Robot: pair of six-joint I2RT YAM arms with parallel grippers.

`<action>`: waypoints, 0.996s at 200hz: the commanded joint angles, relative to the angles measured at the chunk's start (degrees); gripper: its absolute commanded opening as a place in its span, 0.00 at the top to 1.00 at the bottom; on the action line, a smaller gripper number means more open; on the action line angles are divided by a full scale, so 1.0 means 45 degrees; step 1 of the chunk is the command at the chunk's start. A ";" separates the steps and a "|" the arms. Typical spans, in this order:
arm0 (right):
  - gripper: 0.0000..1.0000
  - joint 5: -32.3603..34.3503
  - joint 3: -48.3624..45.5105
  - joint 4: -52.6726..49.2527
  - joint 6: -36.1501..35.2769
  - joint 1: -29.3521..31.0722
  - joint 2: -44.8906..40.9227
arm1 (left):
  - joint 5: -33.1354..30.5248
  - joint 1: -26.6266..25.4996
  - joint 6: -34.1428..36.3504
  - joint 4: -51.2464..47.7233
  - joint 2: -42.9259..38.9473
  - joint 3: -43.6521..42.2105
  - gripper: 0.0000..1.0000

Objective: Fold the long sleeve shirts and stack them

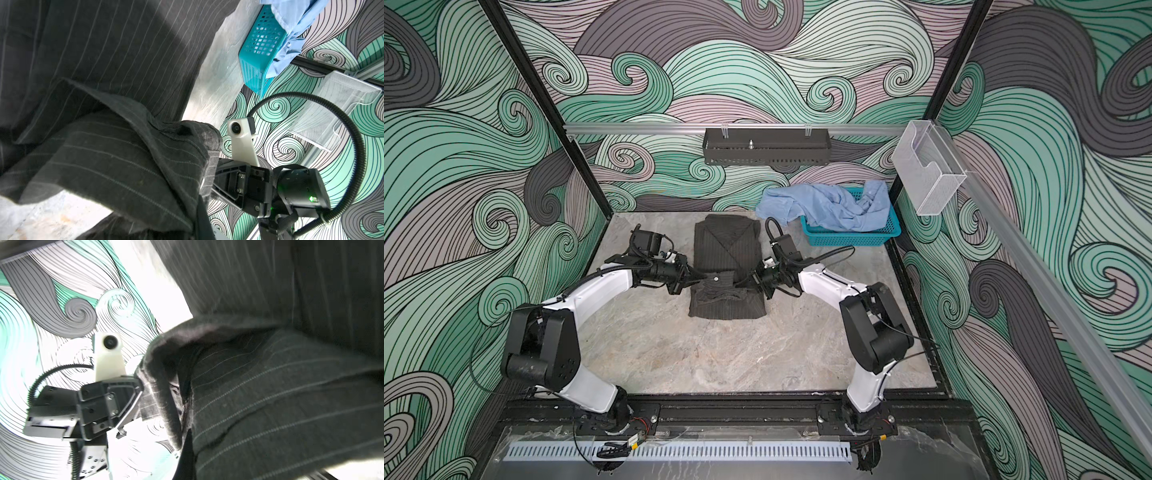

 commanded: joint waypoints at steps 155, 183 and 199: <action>0.88 -0.0508 0.3930 -0.0286 -0.0584 -0.1333 0.4731 | 0.0516 0.1010 0.0217 0.0386 0.4744 0.3254 0.93; 0.88 -0.0481 0.4450 -0.0345 -0.0557 -0.1401 0.5161 | 0.0514 0.1146 0.0212 0.0349 0.4932 0.3466 0.94; 0.86 -0.0454 0.4885 -0.0448 -0.0546 -0.1417 0.5446 | 0.0484 0.1254 0.0222 0.0279 0.5032 0.3540 0.94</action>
